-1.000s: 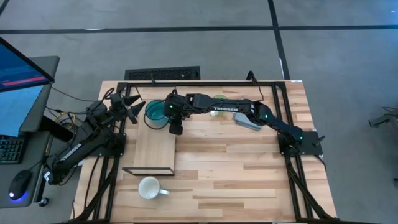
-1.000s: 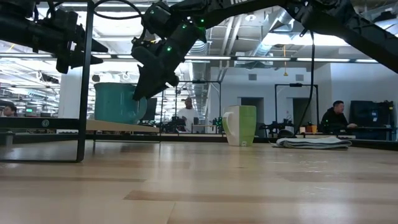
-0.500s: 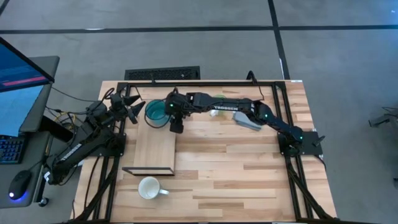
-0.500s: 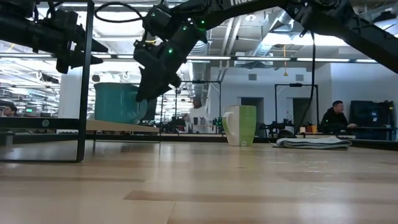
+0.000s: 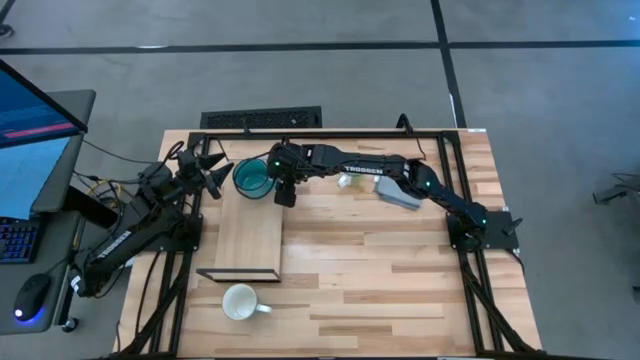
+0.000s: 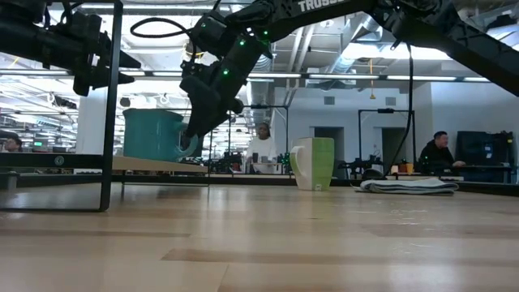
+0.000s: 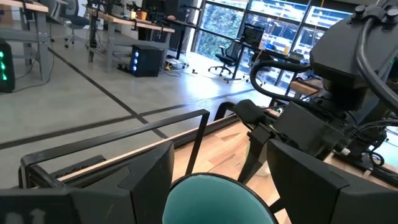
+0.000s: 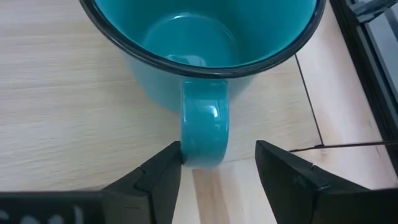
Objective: Stack small to large cups/mugs on shelf
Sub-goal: Put the blue mug on the shelf
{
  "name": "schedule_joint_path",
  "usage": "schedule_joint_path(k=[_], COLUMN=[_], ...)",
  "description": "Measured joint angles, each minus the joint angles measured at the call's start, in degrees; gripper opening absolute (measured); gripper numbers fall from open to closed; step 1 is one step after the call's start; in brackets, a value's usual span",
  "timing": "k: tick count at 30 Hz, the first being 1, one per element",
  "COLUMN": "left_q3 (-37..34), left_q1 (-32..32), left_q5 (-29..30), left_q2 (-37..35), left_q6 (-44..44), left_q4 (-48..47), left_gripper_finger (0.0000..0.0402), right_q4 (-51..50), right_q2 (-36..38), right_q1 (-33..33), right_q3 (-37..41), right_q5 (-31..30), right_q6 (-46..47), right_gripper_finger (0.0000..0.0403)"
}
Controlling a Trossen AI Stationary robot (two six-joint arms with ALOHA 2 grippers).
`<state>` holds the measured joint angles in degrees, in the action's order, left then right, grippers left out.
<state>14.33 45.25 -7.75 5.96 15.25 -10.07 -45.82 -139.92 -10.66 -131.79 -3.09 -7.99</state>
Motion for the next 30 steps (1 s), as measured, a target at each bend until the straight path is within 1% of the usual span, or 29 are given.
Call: schedule_joint_path(k=[16, 23, 30], left_q3=[0.0, 0.0, 0.0], left_q1=[0.0, 0.0, -0.01], left_q5=[-0.02, -0.01, -0.02], left_q2=[0.0, 0.01, 0.0], left_q6=[0.02, 0.46, 0.46], left_q4=[0.0, -0.01, 0.0], left_gripper_finger=[0.0248, 0.0248, 0.0248], right_q4=[0.0, 0.01, 0.0], right_q2=[0.0, 0.0, 0.0], right_q1=[0.0, 0.0, -0.01], right_q3=[0.0, 0.0, 0.0], right_q5=[-0.03, -3.31, -3.38], right_q6=[0.01, 0.46, 0.46], right_gripper_finger=[0.0225, 0.0225, 0.0225])
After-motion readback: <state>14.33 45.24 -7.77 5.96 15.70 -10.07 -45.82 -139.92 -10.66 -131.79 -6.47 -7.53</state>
